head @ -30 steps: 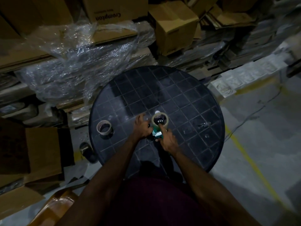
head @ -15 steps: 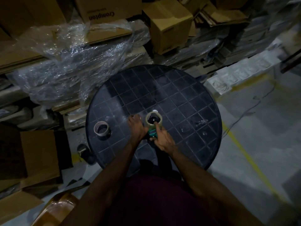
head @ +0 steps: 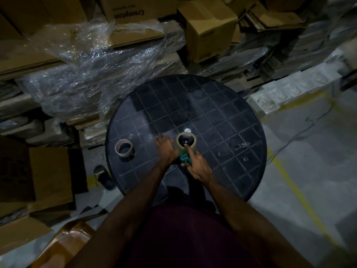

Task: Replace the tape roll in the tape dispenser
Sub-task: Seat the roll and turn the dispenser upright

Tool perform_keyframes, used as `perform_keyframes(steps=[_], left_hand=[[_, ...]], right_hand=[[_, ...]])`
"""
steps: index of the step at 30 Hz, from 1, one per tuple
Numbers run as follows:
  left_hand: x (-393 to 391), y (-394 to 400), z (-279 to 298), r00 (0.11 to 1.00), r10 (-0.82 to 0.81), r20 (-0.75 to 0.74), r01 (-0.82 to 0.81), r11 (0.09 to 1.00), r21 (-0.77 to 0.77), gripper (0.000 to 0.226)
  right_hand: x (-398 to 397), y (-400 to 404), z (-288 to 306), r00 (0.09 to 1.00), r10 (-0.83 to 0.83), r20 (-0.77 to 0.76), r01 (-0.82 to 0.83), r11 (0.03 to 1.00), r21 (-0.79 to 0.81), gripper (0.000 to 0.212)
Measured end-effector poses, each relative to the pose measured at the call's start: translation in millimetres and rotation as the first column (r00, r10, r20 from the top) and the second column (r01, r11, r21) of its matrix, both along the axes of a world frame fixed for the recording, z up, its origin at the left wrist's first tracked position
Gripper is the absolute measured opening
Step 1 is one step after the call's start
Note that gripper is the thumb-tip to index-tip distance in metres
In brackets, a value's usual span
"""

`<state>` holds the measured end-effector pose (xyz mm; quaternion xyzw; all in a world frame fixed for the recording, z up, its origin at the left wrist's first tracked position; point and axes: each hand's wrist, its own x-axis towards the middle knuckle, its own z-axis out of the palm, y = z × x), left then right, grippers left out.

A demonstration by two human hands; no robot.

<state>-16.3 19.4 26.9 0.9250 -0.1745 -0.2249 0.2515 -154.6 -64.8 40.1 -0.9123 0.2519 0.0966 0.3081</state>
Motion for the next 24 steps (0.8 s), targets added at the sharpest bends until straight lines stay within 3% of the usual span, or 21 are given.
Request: perform_keyframes(steps=[3,6,8,13,21,24], left_hand=[[-3.2,0.4,5.1,0.994,-0.078,0.074,0.082,0.995,-0.048,0.055],[-7.3,1.1,6.9,0.969,-0.173,0.174,0.168,0.985,0.043,0.043],[-7.9,0.3,6.8,0.967,-0.179,0.181,0.169,0.983,0.070,0.033],[-14.6,-3.6,8.5,0.954,-0.188,0.235,0.161,0.979,0.126,0.040],[-7.1,-7.4,10.1,0.967,-0.172,0.187,0.144,0.978,0.154,0.030],[-0.2,-9.8,0.0,0.983,-0.111,0.147,0.084,0.980,0.179,0.041]], right_hand=[[-0.9,0.4,-0.1,1.000,0.006,-0.001,-0.006,1.000,-0.010,0.087],[-1.4,0.6,-1.4,1.000,0.007,-0.002,-0.007,1.000,-0.030,0.089],[-1.4,-1.1,-2.4,1.000,0.003,-0.001,-0.003,0.999,-0.037,0.089],[-0.7,-4.7,-2.8,1.000,0.002,0.000,-0.002,0.999,-0.035,0.086],[-5.8,-11.4,-5.0,0.999,0.041,0.023,-0.040,0.998,-0.038,0.089],[-6.8,-12.2,-3.7,1.000,0.028,0.008,-0.028,0.999,-0.022,0.091]])
